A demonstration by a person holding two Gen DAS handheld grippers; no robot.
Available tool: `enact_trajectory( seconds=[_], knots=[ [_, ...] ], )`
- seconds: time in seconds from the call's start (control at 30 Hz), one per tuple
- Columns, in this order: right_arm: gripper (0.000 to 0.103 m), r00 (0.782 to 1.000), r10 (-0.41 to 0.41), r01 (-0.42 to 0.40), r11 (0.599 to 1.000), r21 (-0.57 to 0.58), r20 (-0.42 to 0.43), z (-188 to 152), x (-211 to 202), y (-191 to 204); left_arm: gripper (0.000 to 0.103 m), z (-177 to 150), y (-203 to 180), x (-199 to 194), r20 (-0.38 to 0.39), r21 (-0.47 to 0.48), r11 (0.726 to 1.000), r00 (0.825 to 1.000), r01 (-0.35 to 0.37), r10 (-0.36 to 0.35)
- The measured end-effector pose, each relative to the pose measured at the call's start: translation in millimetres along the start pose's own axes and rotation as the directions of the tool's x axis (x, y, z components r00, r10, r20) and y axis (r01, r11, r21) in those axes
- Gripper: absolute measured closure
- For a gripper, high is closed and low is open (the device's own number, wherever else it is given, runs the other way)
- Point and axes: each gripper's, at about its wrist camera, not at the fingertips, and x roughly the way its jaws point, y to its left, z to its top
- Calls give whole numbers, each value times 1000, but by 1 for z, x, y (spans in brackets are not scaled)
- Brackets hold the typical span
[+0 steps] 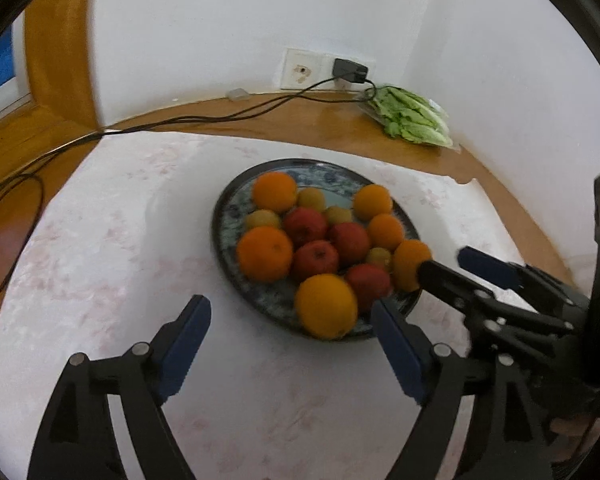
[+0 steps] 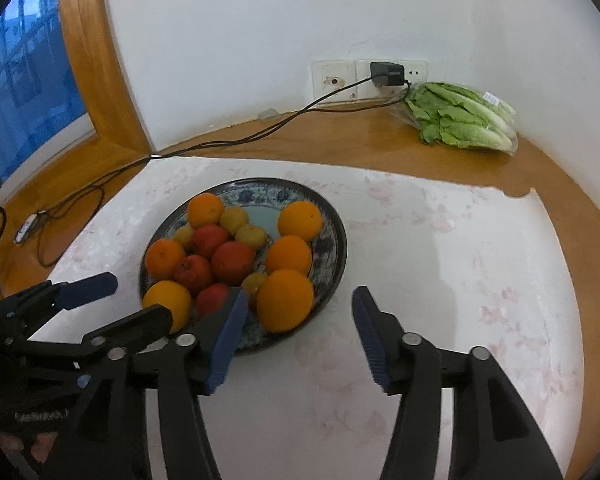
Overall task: Organize fruits
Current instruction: 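Open both tools to release the oranges onto the plate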
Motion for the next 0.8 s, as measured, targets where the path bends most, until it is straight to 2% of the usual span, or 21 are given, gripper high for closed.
enact_trajectory(
  seconds=[0.07, 0.4, 0.8],
  knots=[
    [39, 1000, 10, -10, 1000, 9, -7, -6, -5, 1, 17, -4, 2, -2, -15, -2, 1000, 1000, -12, 12],
    [39, 997, 39, -37, 999, 34, -66, -36, -14, 10, 17, -21, 5, -3, -52, 20, 996, 995, -83, 84],
    [39, 994, 35, -28, 998, 63, -104, -50, -16, 14, 18, -30, 2, 1, -72, 43, 996, 994, -76, 79]
  ],
)
